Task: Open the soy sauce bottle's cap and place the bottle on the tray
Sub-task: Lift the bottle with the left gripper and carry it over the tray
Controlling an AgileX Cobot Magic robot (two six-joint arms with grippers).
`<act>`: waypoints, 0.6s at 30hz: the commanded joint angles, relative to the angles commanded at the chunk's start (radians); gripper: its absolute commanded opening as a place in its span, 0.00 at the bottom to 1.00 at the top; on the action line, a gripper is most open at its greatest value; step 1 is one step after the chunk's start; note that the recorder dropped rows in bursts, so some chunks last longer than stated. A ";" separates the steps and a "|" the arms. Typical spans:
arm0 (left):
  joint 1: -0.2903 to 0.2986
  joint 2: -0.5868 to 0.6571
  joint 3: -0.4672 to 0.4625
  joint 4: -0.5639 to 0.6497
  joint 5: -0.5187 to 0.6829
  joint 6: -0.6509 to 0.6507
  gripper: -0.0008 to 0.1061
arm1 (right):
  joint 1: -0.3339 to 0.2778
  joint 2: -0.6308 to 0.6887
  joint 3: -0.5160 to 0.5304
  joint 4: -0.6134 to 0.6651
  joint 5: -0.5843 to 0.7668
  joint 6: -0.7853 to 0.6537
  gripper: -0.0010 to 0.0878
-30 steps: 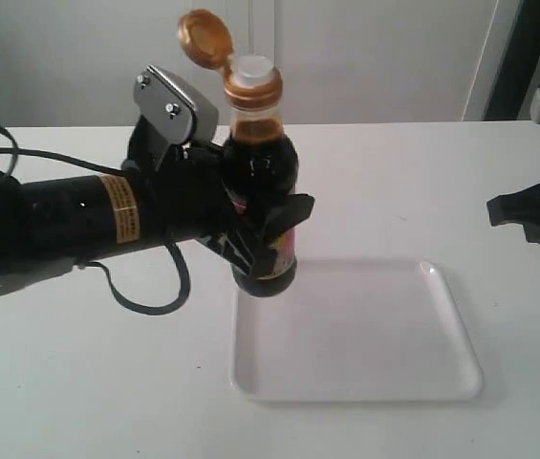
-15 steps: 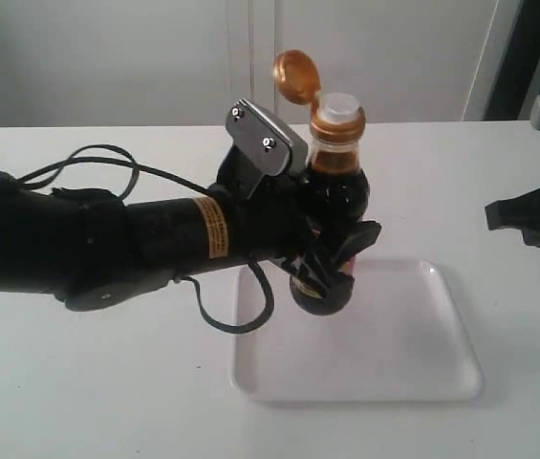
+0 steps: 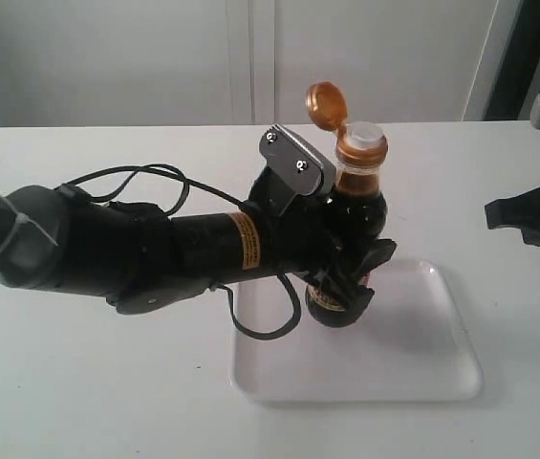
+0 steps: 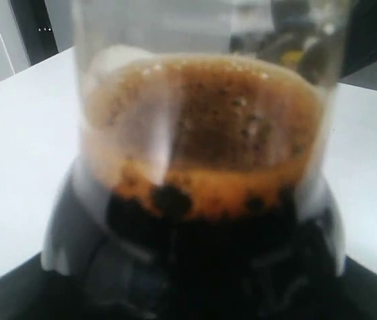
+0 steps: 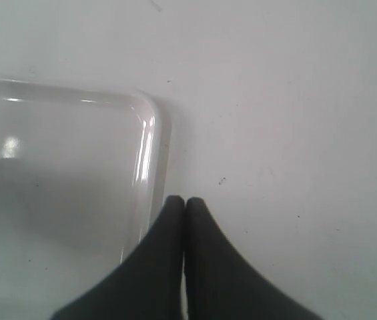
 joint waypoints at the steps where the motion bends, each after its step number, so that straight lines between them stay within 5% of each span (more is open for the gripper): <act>1: 0.000 0.007 0.000 0.000 -0.014 0.000 0.01 | 0.000 0.000 0.000 0.002 0.000 0.000 0.01; 18: 0.000 0.064 0.000 0.002 -0.045 0.020 0.01 | 0.000 0.000 0.000 0.002 0.000 0.000 0.01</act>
